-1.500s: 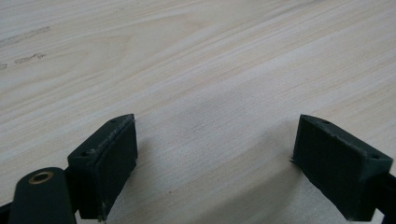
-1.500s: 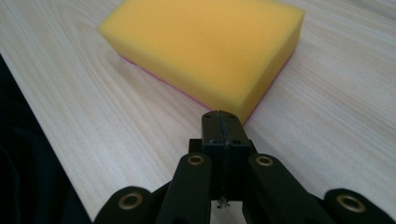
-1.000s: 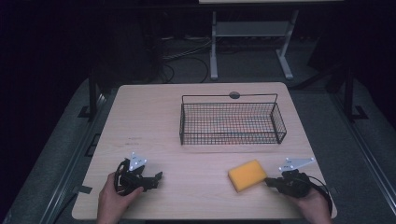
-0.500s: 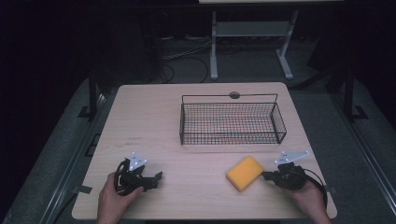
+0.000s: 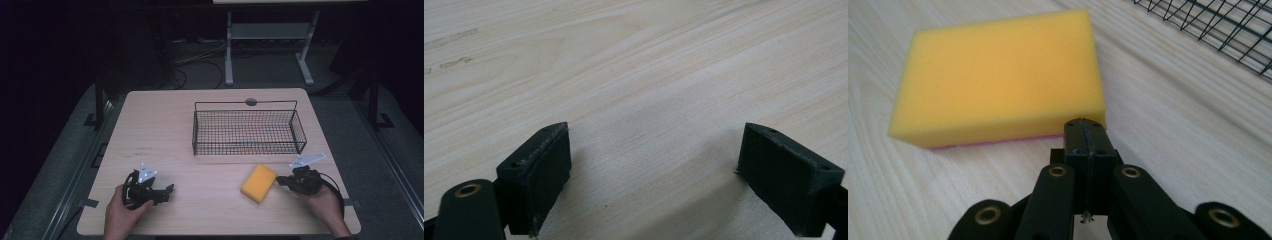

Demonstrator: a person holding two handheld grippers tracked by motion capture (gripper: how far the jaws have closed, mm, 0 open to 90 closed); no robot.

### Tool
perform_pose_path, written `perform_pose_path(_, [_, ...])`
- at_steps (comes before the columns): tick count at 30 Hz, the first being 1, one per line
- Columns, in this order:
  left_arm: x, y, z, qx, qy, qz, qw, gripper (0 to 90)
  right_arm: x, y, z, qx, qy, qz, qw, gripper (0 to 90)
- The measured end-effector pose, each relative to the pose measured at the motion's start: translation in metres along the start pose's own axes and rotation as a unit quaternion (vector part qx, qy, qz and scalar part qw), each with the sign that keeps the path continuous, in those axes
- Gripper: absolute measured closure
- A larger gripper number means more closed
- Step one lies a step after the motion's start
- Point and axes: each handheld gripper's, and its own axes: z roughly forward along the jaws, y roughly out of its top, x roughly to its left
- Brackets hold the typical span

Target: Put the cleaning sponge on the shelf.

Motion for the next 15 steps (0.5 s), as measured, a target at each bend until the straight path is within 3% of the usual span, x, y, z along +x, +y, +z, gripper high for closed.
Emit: perform_pose_path(15, [0.0, 0.0, 0.0, 0.0, -0.001, 0.0, 1.0, 12.8, -0.005, 0.021, 0.015, 0.002, -0.002, -0.008, 1.0, 89.9])
